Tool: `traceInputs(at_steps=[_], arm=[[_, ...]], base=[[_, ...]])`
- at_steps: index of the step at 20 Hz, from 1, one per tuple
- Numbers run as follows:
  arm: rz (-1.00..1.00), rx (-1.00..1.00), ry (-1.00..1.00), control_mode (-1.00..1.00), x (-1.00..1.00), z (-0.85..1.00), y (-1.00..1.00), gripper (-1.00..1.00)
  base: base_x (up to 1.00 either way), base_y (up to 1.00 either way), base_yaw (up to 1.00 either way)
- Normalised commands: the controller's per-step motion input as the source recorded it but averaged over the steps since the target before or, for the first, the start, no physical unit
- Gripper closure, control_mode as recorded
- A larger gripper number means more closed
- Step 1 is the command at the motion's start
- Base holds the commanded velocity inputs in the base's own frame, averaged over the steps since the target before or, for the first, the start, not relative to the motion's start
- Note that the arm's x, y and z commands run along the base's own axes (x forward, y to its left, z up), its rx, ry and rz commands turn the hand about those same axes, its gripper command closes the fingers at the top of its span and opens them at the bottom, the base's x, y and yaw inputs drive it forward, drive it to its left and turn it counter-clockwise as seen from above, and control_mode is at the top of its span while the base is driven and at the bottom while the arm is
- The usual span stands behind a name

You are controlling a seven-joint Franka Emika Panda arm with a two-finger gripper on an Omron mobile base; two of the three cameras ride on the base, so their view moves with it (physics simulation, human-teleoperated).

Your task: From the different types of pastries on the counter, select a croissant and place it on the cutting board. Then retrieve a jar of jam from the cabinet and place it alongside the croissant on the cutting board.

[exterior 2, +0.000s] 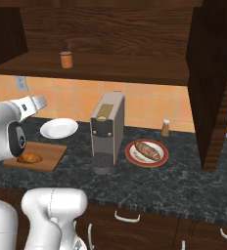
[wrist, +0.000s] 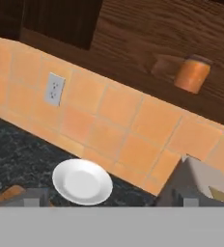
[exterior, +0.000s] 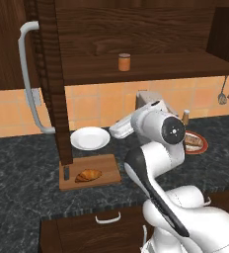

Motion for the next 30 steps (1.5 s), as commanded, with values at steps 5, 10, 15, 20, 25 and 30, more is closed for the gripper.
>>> traceInputs(at_steps=[5,10,15,20,25,30], arm=[[-0.38,0.31,-0.03,-1.00,-0.41,0.91,-0.44,-1.00],[-0.06,0.08,0.04,-1.00,0.00,0.16,-0.08,-1.00],[0.00,0.40,0.11,-1.00,-0.10,0.63,-0.61,-1.00],[0.00,0.33,0.25,-1.00,-0.13,0.67,-0.43,-1.00],[0.02,0.04,0.08,-1.00,0.01,0.05,-0.02,-1.00],[0.28,-0.10,0.07,-1.00,0.04,0.15,0.01,-1.00]], base=[[0.00,0.00,0.00],[0.00,0.00,0.00],[0.00,0.00,0.00],[0.00,0.00,0.00],[0.00,0.00,0.00],[0.00,0.00,0.00]])
